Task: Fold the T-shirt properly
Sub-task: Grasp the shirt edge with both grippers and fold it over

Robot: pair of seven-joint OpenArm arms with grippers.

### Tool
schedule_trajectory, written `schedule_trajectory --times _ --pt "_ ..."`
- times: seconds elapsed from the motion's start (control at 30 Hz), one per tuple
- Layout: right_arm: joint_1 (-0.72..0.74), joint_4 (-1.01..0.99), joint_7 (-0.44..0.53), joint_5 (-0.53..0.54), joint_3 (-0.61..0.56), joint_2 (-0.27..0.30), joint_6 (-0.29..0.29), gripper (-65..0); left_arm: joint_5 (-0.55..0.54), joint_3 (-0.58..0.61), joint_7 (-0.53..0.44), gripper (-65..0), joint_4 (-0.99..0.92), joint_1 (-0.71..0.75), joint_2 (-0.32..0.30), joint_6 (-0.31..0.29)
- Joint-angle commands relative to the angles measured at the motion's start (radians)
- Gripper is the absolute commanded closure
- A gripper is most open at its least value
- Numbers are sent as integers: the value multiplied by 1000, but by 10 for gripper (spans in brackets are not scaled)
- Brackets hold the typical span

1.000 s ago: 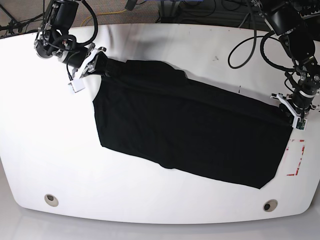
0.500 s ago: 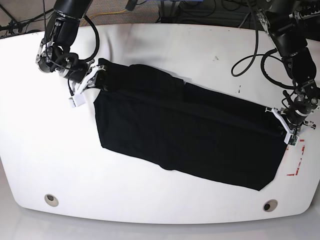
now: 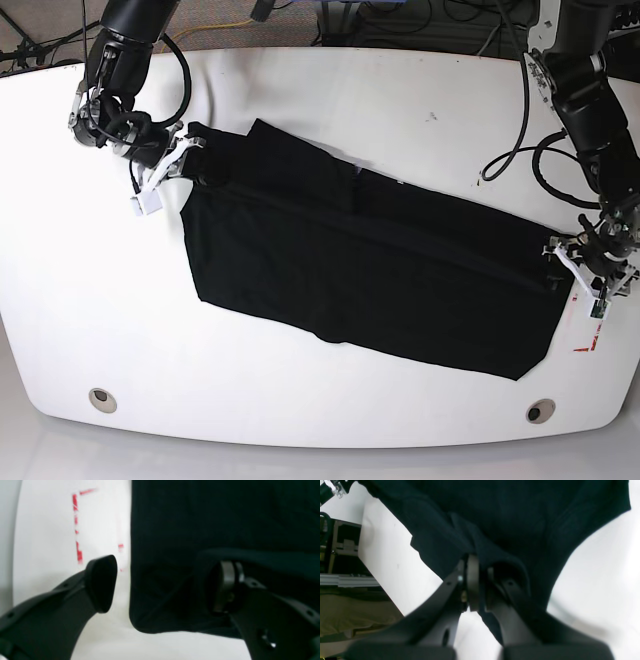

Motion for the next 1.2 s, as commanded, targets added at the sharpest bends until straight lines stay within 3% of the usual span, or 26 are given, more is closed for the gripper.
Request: schedule_trajectory --times 0.0,0.17,0.27,0.37,0.53,0.77,1.17 --pt "6 17 18 28 5 13 2 0 -19 -4 -24 -464 10 -47 -62 9" --pt "3 19 18 28 5 13 2 0 -17 -4 -104 -458 12 -81 -80 9" --pt "0 20 18 28 5 13 2 0 -19 -4 -116 -458 1 -79 -151 6" --pt "1 20 18 28 5 15 2 0 -25 -1 -116 -458 -47 -87 -164 6" --pt "-16 40 17 28 5 23 2 0 -128 0 -118 -458 -57 -84 -206 6" --pt "-3 42 17 28 -19 27 2 0 -237 -3 -121 -461 -56 -84 -209 9" --pt "-2 51 18 28 -29 29 2 0 -235 16 -182 -463 -91 -93 -212 30"
